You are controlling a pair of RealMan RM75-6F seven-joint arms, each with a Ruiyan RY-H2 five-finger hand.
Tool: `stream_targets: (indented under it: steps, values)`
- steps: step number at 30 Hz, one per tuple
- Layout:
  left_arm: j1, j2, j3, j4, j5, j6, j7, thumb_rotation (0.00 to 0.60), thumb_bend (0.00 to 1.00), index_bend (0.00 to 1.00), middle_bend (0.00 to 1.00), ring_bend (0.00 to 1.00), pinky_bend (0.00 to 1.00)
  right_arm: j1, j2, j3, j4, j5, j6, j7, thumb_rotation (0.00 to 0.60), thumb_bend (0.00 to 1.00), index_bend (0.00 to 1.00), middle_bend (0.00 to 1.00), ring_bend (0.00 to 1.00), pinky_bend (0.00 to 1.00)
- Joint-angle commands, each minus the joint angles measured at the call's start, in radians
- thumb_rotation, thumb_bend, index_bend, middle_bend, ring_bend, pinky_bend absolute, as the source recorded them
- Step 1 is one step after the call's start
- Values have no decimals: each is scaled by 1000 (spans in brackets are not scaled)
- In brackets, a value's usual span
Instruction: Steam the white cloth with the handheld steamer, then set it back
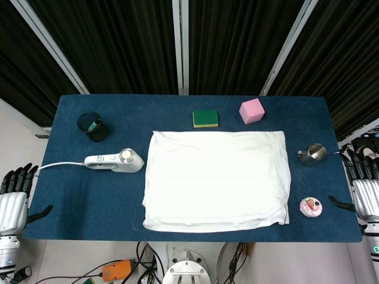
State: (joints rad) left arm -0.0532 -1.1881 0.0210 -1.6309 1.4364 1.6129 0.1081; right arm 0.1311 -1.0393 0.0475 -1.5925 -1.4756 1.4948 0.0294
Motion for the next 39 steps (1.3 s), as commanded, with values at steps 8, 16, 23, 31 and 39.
stream_targets:
  steps: [8,16,23,31,39]
  values:
    - [-57,-11,-34,-16,32,-79,39,600,46,37,67,22,0,4,34,3,-51,-49,-5,43,600,111,0,0,0,0]
    - [-204,-20,-108,-67,-34,-291,128,600,46,132,111,68,0,18,60,15,-86,-65,-19,32,600,111,0,0,0,0]
    - [-320,-81,-186,-66,-197,-435,254,600,46,133,113,72,0,20,70,17,-98,-57,-35,29,600,112,0,0,0,0]
    - [-439,-164,-226,-24,-401,-525,470,600,44,239,203,159,0,20,70,17,-94,-44,-54,38,600,111,0,0,0,0]
    - [-507,-230,-222,7,-533,-518,612,600,66,286,271,234,0,22,67,20,-78,-32,-70,57,600,110,0,0,0,0]
